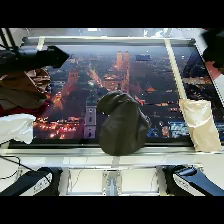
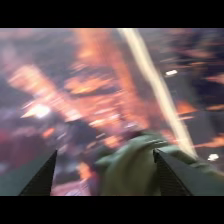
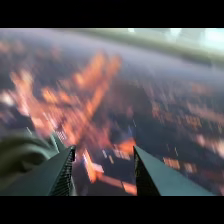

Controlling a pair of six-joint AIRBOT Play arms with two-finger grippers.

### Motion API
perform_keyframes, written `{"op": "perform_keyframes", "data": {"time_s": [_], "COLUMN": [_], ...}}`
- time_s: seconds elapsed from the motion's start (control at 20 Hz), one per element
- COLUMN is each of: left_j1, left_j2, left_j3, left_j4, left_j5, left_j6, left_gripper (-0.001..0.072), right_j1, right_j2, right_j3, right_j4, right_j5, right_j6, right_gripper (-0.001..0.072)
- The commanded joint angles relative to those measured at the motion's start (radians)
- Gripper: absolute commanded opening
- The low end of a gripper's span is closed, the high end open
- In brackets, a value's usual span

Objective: Fold the shirts.

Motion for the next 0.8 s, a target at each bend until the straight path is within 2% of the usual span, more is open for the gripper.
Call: {"op": "perform_keyframes", "data": {"time_s": [0.0, 0.1, 0.15, 0.25, 0.3, 0.55, 0.6, 0.7, 0.75], "left_j1": [0.019, 0.014, 0.0, -0.053, -0.087, -0.187, -0.193, -0.194, -0.194], "left_j2": [-0.147, -0.253, -0.299, -0.398, -0.45, -0.687, -0.721, -0.763, -0.774], "left_j3": [-0.017, -0.058, -0.067, -0.068, -0.068, -0.067, -0.067, -0.067, -0.067], "left_j4": [0.311, 0.165, 0.053, -0.181, -0.248, -0.483, -0.514, -0.519, -0.523], "left_j5": [-0.179, -0.169, -0.115, 0.032, 0.098, 0.127, 0.136, 0.15, 0.158], "left_j6": [-0.302, -0.256, -0.181, 0.024, 0.096, 0.346, 0.364, 0.364, 0.363], "left_gripper": [0.0704, 0.0704, 0.0703, 0.0702, 0.0702, 0.0701, 0.0697, 0.0606, 0.0607], "right_j1": [-0.097, -0.157, -0.174, -0.182, -0.182, -0.182, -0.182, -0.183, -0.183], "right_j2": [-0.052, -0.076, -0.079, -0.067, -0.06, 0.034, 0.06, 0.111, 0.131], "right_j3": [-0.235, -0.437, -0.538, -0.741, -0.806, -0.899, -0.904, -0.94, -0.964], "right_j4": [-0.064, 0.04, 0.089, 0.155, 0.171, 0.141, 0.138, 0.14, 0.143], "right_j5": [0.096, 0.087, 0.069, -0.014, -0.03, -0.037, -0.037, -0.048, -0.056], "right_j6": [0.001, 0.0, -0.011, -0.023, -0.023, -0.04, -0.04, -0.04, -0.039], "right_gripper": [0.0424, 0.0425, 0.0425, 0.0425, 0.0425, 0.0425, 0.0426, 0.0426, 0.0426]}}
